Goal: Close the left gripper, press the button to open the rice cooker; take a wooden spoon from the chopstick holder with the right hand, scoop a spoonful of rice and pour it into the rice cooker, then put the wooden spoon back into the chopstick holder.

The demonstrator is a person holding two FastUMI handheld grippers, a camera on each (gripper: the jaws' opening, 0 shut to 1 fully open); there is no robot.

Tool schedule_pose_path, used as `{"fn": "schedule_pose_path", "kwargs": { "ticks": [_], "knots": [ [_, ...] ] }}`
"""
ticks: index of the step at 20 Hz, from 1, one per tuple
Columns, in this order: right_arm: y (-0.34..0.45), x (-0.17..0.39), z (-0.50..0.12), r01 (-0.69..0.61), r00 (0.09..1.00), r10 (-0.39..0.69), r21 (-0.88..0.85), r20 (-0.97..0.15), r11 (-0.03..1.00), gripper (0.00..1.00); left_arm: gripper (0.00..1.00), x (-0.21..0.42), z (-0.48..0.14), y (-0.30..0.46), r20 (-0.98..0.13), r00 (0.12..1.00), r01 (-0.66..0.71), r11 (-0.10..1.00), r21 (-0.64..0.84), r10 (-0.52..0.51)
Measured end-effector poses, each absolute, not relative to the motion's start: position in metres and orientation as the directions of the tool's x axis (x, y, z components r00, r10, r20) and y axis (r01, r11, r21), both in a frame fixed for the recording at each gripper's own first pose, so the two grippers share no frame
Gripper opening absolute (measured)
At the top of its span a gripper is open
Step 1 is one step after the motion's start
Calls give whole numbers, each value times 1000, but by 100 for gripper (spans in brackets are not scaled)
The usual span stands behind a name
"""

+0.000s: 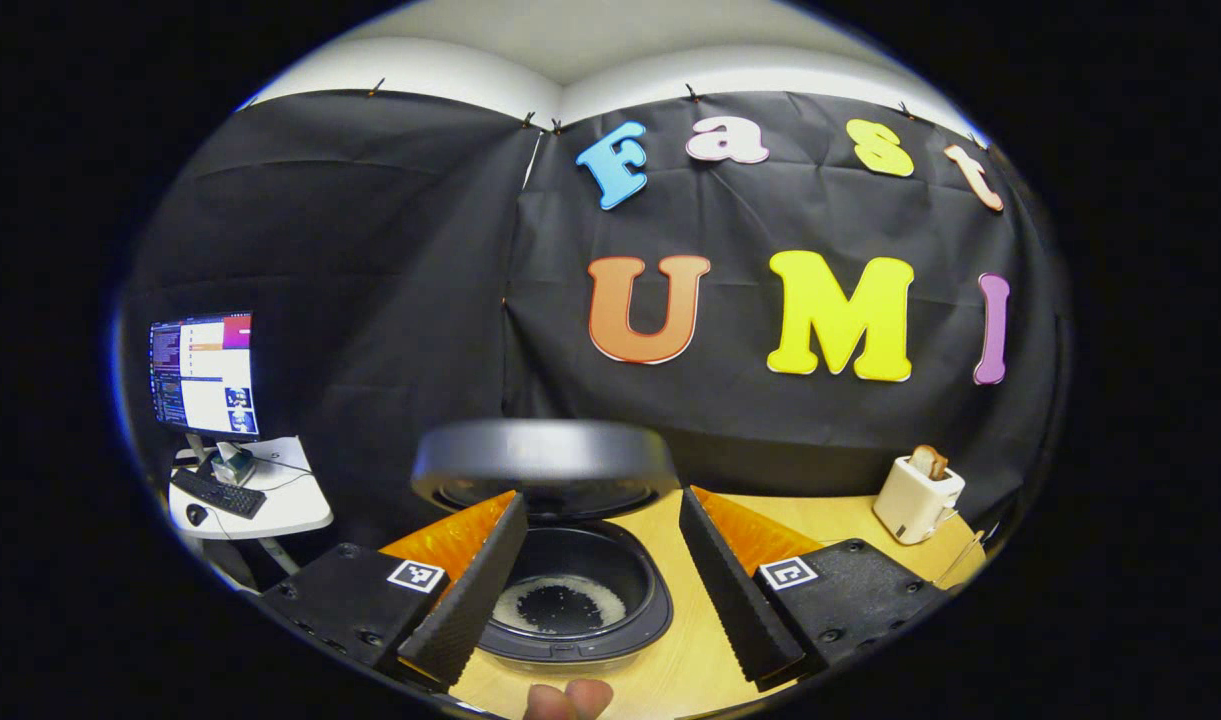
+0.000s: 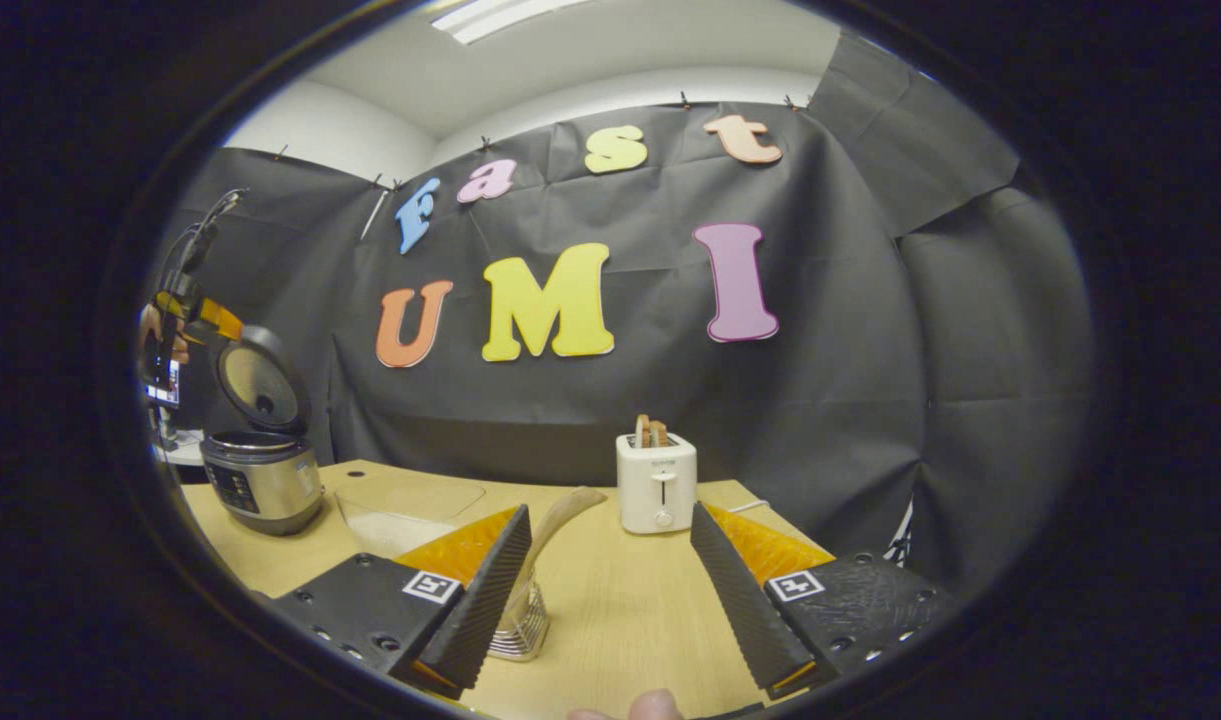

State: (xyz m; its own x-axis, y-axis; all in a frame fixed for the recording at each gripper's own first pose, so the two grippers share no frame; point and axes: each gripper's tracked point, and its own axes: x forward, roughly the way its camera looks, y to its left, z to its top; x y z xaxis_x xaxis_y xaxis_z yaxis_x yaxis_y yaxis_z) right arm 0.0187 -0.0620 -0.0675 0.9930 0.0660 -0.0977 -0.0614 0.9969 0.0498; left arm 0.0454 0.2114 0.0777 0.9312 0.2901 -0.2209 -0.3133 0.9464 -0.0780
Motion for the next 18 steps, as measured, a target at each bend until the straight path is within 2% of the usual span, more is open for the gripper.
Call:
{"fn": "schedule_pose_path", "kwargs": {
  "ticks": [3, 10, 14, 18],
  "knots": [
    [-57, 21, -72, -77, 990, 80, 35, -113, 996, 96, 98, 30, 76, 216, -144, 936, -325, 946, -4, 321],
    [-37, 35, -101, -132, 960, 150, 90, -235, 987, 95, 98, 14, 45, 173, -112, 959, -266, 963, -39, 261],
    [-25, 47, -114, -147, 940, 182, 137, -290, 980, 94, 98, 10, 35, 153, -74, 968, -237, 970, 45, 240],
    [-15, 64, -128, -155, 915, 200, 153, -351, 976, 96, 98, 10, 18, 102, -71, 988, -140, 989, -41, 137]
  ]
}}
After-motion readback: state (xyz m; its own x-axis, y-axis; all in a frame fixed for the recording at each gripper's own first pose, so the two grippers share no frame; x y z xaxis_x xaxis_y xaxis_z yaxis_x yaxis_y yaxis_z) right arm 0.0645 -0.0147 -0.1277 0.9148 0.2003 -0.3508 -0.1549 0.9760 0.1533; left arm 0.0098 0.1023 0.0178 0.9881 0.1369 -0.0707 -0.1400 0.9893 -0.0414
